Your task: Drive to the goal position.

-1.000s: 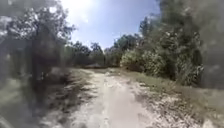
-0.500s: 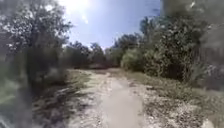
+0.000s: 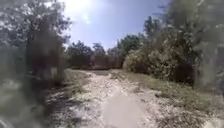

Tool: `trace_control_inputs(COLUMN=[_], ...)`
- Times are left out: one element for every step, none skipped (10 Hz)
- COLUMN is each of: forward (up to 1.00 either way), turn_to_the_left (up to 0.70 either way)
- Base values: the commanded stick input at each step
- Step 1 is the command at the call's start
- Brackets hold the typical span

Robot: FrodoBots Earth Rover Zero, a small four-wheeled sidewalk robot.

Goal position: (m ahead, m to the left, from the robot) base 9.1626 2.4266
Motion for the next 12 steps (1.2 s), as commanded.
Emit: trace_control_inputs(forward=[0.70, 0.70, 0.70, 0.70, 0.70, 0.70, 0.70, 0.70, 0.70, 0.70, 0.70, 0.70], turn_to_the_left=[0.00, 0.00, 0.00, 0.00, 0.00, 0.00, 0.00, 0.00, 0.00, 0.00, 0.00, 0.00])
